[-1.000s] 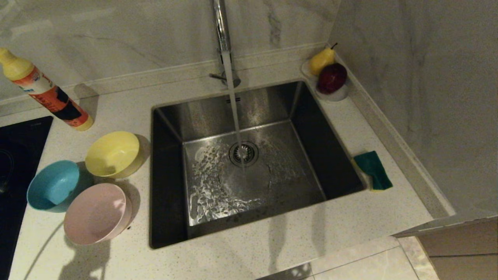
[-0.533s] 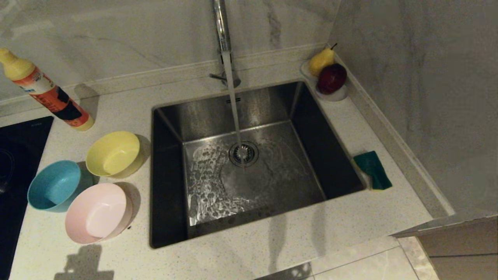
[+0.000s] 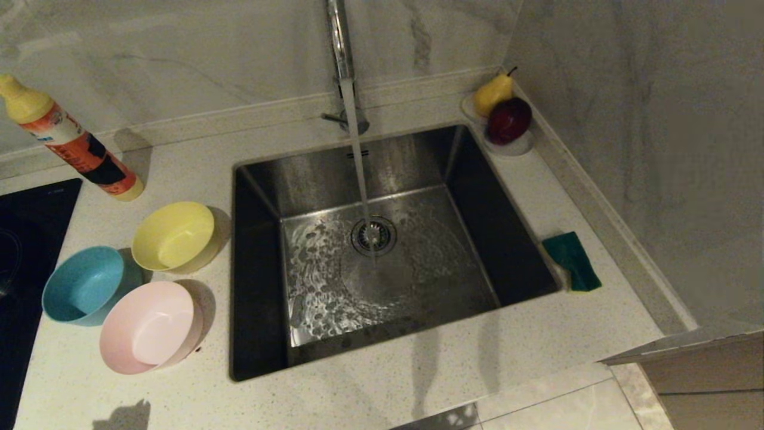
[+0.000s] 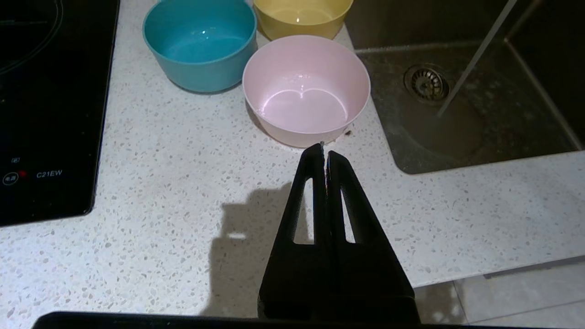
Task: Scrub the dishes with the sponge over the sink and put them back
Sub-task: Pick up a bowl and the sponge
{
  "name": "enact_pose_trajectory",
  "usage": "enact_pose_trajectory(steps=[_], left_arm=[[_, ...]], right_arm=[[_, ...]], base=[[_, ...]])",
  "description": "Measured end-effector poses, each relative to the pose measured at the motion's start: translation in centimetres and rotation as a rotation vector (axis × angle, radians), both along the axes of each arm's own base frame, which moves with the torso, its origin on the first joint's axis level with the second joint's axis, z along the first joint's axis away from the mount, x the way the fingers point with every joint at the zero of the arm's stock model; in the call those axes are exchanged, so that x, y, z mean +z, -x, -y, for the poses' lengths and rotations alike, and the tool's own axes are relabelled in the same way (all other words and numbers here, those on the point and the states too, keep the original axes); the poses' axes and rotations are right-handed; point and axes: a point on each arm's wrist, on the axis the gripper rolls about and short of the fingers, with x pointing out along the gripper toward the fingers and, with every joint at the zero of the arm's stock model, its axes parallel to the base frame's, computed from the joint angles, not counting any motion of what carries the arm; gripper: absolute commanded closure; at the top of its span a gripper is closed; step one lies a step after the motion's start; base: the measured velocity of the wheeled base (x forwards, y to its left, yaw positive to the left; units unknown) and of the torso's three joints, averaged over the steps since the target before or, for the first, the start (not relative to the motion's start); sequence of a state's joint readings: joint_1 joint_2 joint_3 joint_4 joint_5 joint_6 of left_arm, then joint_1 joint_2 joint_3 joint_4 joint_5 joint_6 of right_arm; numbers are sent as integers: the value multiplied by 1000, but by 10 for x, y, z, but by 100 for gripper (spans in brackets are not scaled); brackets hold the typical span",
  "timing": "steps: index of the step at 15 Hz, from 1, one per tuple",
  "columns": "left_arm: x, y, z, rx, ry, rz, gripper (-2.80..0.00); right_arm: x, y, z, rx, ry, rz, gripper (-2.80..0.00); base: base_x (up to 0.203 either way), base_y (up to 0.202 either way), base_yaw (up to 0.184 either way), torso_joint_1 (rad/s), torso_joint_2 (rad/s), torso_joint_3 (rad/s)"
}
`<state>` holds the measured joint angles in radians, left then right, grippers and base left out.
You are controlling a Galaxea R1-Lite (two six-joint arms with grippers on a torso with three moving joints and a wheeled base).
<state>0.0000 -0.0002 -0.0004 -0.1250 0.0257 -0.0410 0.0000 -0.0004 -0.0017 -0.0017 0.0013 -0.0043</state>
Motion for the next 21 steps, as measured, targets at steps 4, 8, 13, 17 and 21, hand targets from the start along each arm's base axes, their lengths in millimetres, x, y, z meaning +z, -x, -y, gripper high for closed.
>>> enact_pose_trajectory(steps=[4,8,13,17,21], left_arm=[[0,0,0,0,0,3,0],[0,0,0,0,0,3,0],[0,0,0,0,0,3,0],[0,0,0,0,-1,2,0],[0,0,0,0,-1,3,0]], right_arm=[[0,0,0,0,0,0,0],[-1,0,0,1,28,-5,0],[0,0,0,0,16,-4,0],[0,0,0,-3,33,-5,0],[27,9,0,-15,30,88,0]], base=[[0,0,0,0,0,0],[0,0,0,0,0,0],[0,0,0,0,0,0],[0,0,0,0,0,0],[0,0,0,0,0,0]])
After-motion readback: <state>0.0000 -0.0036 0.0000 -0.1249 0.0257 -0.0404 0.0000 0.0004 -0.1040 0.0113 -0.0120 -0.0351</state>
